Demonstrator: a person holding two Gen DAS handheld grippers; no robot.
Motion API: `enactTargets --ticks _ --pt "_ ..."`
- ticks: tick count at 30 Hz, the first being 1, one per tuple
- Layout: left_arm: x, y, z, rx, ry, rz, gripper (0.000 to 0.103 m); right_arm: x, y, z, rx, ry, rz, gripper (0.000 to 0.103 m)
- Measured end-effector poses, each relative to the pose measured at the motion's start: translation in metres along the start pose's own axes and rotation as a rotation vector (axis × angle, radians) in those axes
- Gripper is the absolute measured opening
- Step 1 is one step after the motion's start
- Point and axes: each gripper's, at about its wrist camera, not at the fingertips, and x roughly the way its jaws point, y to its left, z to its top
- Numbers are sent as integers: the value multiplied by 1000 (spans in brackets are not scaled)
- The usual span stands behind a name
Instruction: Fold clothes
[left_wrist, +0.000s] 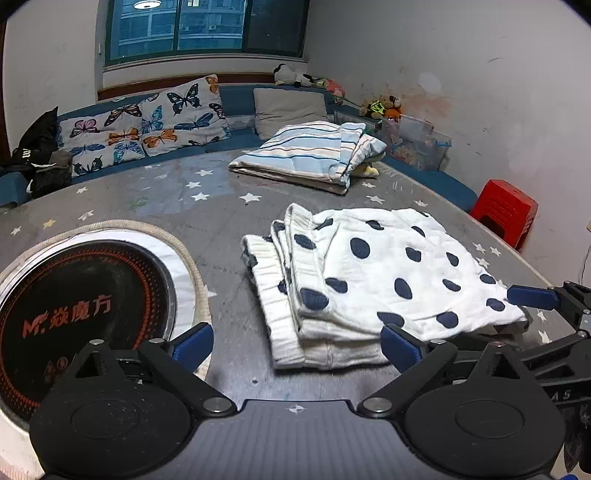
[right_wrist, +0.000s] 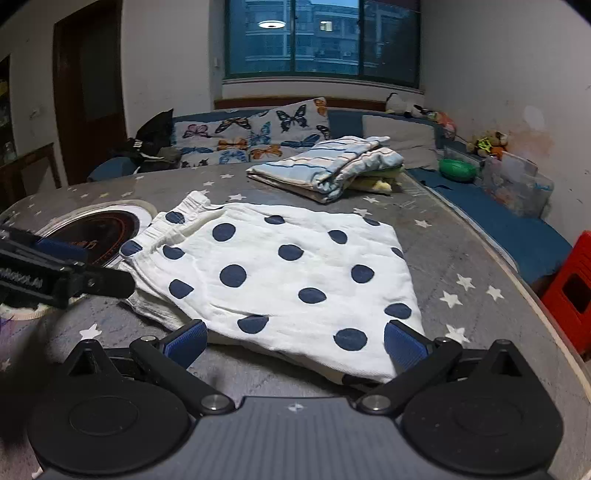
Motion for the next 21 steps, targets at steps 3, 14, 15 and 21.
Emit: enactTargets --ticks 3,14,15,21 --pt "-5 0 -5 8 -9 -17 103 -2 2 -3 -5 -2 -23 103" --pt "-15 -1 -19 3 -5 -38 103 -10 8 -15 21 12 -55 103" --pt "-15 -2 -21 5 -3 -38 103 -10 8 -16 28 15 -57 103" --pt "-18 -5 -25 16 13 -45 103 -11 10 -20 39 31 -59 103"
